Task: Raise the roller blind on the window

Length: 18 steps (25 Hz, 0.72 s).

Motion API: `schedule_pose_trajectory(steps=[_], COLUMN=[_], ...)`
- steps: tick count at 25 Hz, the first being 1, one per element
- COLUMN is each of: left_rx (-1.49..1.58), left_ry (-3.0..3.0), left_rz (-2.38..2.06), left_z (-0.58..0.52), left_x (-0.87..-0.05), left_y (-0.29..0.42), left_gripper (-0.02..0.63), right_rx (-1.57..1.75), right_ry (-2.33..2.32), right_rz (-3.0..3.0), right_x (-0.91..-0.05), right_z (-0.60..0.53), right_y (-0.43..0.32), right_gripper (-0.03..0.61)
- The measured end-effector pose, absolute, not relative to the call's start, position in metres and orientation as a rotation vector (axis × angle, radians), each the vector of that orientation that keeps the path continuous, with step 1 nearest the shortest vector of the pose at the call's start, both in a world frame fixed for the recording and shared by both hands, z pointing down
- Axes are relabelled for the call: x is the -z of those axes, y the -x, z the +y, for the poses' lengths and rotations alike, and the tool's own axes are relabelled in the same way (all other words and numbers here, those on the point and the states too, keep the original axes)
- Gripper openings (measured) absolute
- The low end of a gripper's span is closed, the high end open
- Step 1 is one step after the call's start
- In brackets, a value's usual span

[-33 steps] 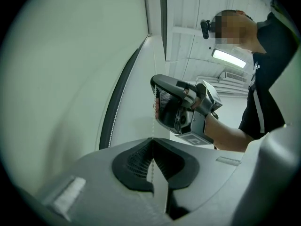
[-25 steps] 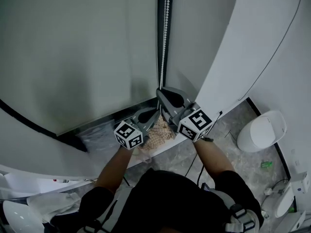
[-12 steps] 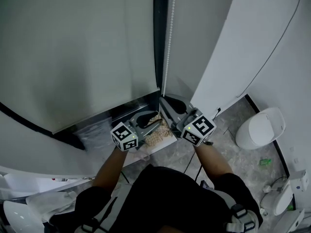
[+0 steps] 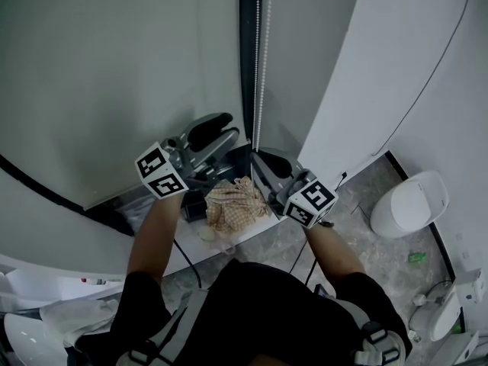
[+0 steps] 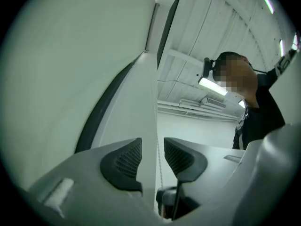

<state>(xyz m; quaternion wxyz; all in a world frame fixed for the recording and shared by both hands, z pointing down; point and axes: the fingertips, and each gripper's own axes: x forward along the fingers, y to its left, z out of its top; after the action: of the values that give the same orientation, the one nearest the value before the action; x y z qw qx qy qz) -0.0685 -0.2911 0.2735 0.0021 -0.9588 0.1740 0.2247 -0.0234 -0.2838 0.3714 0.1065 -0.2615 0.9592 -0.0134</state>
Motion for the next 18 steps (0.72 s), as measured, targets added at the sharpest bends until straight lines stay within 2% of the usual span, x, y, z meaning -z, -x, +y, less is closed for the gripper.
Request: schedule_pose_trajectory(steps=[5, 12, 13, 14, 15, 18], left_rx=[-0.839, -0.746, -0.737, -0.73, -0.727, -0.734], left_ry=[3.107, 3.118, 3.114, 3.114, 3.118, 3.104], left_rz=[0.349, 0.279, 0.285, 0.291, 0.289, 0.284], left_z=[-0.298, -0.297, -0.297, -0.297, -0.297, -0.29], left_x=[-0.234, -0.217, -0.216, -0.216, -0.216, -0.216], left_y=[0.042, 0.011, 0.011, 0.011, 0.011, 0.012], left_gripper=[0.153, 0.15, 0.124, 0.049, 0.015, 0.012], right_rx=[0.051, 0.045, 0.043, 0.041, 0.038, 0.005], right_ry=[0.761, 0.747, 0.747, 0.748, 0.751, 0.758], right_rz=[2.829, 2.856, 2.855, 2.853, 2.85, 2.85], right_x=[-0.37, -0.369, -0.369, -0.369, -0.369, -0.369], right_z=[-0.282, -0.278, -0.278, -0.277, -0.277, -0.274], right_y=[0.024, 0.024, 0.023, 0.023, 0.022, 0.022], right_gripper=[0.008, 0.008, 0.008, 0.008, 0.008, 0.008])
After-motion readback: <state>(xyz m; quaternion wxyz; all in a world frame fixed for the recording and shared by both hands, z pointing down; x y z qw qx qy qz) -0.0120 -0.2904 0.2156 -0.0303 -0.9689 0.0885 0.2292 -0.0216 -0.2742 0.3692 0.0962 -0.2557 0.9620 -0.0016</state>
